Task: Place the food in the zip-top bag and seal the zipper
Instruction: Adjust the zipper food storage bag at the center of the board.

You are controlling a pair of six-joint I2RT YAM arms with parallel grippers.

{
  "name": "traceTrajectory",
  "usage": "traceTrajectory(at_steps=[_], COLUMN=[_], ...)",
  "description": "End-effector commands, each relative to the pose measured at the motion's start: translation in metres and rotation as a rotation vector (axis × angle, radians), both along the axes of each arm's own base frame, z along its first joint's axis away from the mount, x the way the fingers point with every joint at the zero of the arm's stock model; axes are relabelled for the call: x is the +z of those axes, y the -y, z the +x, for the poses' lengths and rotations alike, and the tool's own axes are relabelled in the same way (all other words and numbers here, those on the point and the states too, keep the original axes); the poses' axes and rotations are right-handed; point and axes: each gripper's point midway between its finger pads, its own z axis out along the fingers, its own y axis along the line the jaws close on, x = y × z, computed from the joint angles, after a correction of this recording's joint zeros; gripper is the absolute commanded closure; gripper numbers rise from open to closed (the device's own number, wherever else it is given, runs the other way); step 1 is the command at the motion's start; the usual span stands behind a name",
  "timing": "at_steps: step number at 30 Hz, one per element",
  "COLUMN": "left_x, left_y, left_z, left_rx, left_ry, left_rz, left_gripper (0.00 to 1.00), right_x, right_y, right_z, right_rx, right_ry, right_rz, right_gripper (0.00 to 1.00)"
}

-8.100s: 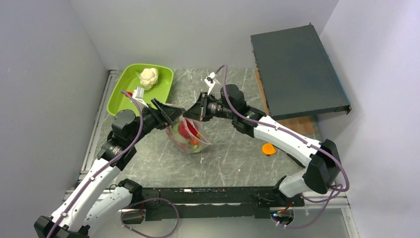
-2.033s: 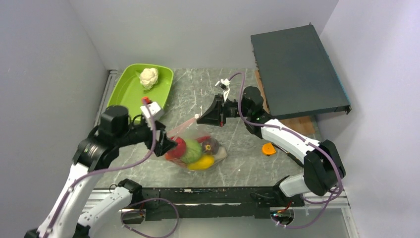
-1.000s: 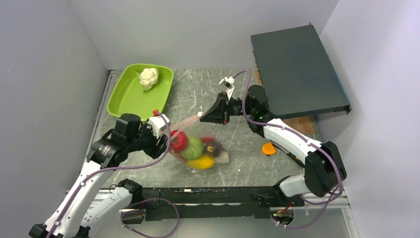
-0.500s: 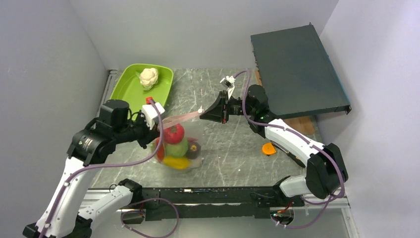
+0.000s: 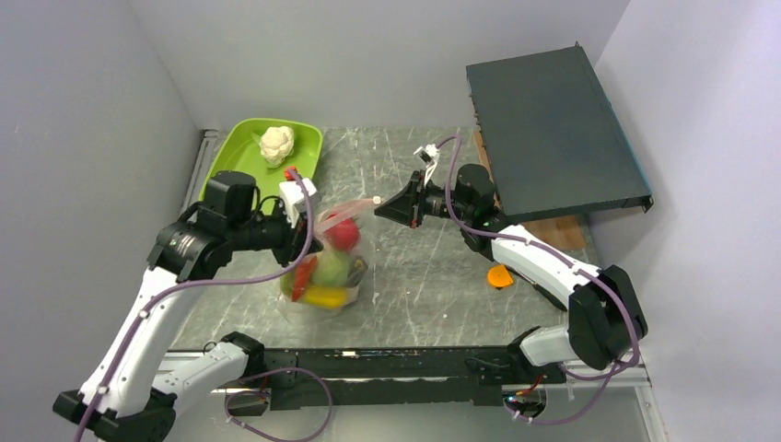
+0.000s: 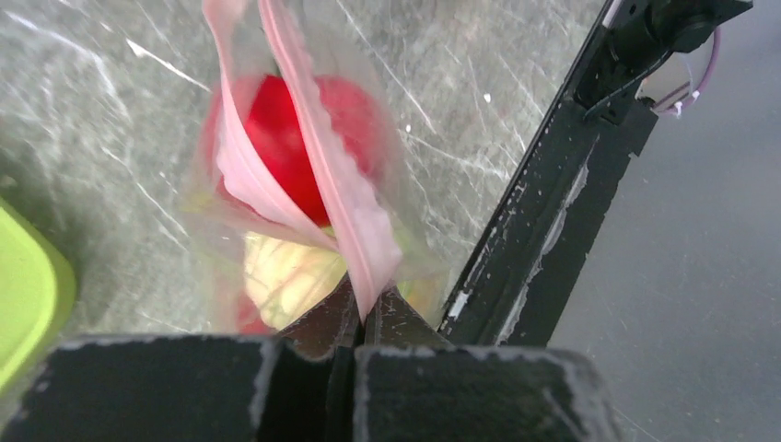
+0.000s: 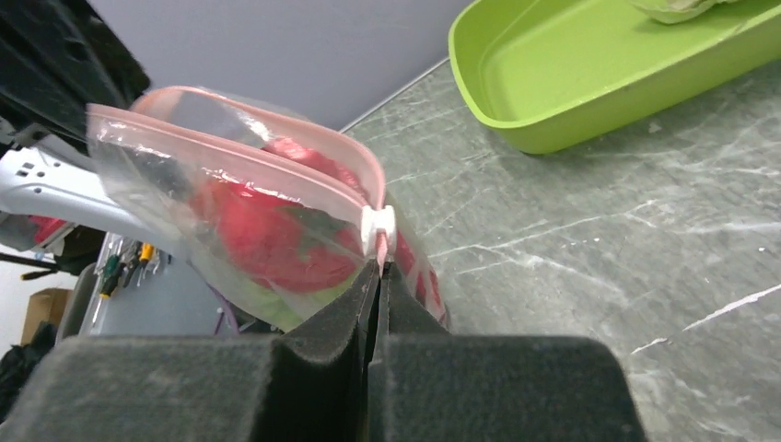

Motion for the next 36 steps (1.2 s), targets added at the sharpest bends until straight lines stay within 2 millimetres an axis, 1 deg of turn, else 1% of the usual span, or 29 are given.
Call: traceTrajectory(at_steps=[1,2,3,4,7,9,11,13,14,15,16,18,19,20,21,22,24,25,26,28,30,32,33,34,36], left_x=[0.076,0.082,0.084,0.081,0.06,0.04,0.02,0.01,0.009,0.012,0.018,0.041,0.058,0.069,0.081,0.089,0.099,0.095,0.087,0.058,0.025,-0.001,-0.008,-0.012,-0.011], left_y=[-0.006,-0.008,-0.01,-0.012,-0.023,-0.029,-0.031,-0.03,-0.03,-0.03,-0.031,-0.028,-0.024,-0.021,-0.019,-0.017,-0.015,-0.014,-0.014,-0.017,-0.021,-0.03,-0.032,-0.03,-0.025], left_z=[-0.023,-0.024,-0.024,-0.023,-0.014,-0.007,-0.004,-0.005,-0.005,-0.005,-0.006,-0.011,-0.017,-0.021,-0.025,-0.027,-0.028,-0.026,-0.021,-0.009,-0.001,0.006,0.007,0.004,-0.001], left_rx=[-0.041,-0.026,-0.012,-0.001,0.076,0.12,0.133,0.114,0.106,0.105,0.1,0.072,0.046,0.027,0.018,0.013,0.018,0.028,0.045,0.095,0.129,0.185,0.192,0.169,0.123], left_ry=[0.282,0.321,0.345,0.352,0.337,0.309,0.268,0.239,0.236,0.24,0.252,0.302,0.343,0.369,0.399,0.414,0.44,0.435,0.422,0.367,0.303,0.247,0.229,0.22,0.231], left_rz=[-0.13,-0.144,-0.15,-0.145,-0.095,-0.05,-0.009,0.011,0.016,0.02,0.017,-0.02,-0.061,-0.095,-0.128,-0.157,-0.203,-0.209,-0.206,-0.166,-0.101,-0.033,-0.01,-0.009,-0.029], left_gripper=[1.0,1.0,1.0,1.0,1.0,1.0,1.0,1.0,1.0,1.0,1.0,1.0,1.0,1.0,1.0,1.0,1.0,1.0,1.0,1.0,1.0,1.0,1.0,1.0,1.0], right_x=[0.035,0.042,0.05,0.059,0.07,0.067,0.056,0.044,0.04,0.04,0.046,0.065,0.075,0.091,0.095,0.106,0.113,0.109,0.102,0.078,0.06,0.048,0.046,0.045,0.043], right_y=[0.006,0.008,0.01,0.012,0.017,0.018,0.018,0.018,0.017,0.016,0.015,0.017,0.018,0.019,0.02,0.022,0.025,0.025,0.024,0.021,0.02,0.019,0.019,0.018,0.016], right_z=[0.005,0.003,0.0,-0.003,-0.009,-0.007,-0.003,0.005,0.008,0.01,0.011,0.008,0.006,0.001,0.0,-0.005,-0.009,-0.007,-0.005,0.001,0.005,0.007,0.007,0.006,0.004], right_rx=[-0.055,-0.057,-0.059,-0.062,-0.075,-0.089,-0.1,-0.109,-0.111,-0.109,-0.108,-0.106,-0.105,-0.098,-0.095,-0.093,-0.097,-0.104,-0.11,-0.108,-0.119,-0.129,-0.124,-0.111,-0.089], right_ry=[0.107,0.119,0.131,0.145,0.167,0.174,0.157,0.13,0.115,0.109,0.117,0.148,0.164,0.194,0.2,0.221,0.237,0.233,0.22,0.165,0.134,0.111,0.11,0.114,0.115], right_rz=[0.017,0.027,0.039,0.056,0.083,0.093,0.092,0.086,0.08,0.072,0.071,0.091,0.104,0.121,0.123,0.137,0.157,0.157,0.152,0.124,0.114,0.112,0.111,0.114,0.114], right_gripper=[1.0,1.0,1.0,1.0,1.0,1.0,1.0,1.0,1.0,1.0,1.0,1.0,1.0,1.0,1.0,1.0,1.0,1.0,1.0,1.0,1.0,1.0,1.0,1.0,1.0])
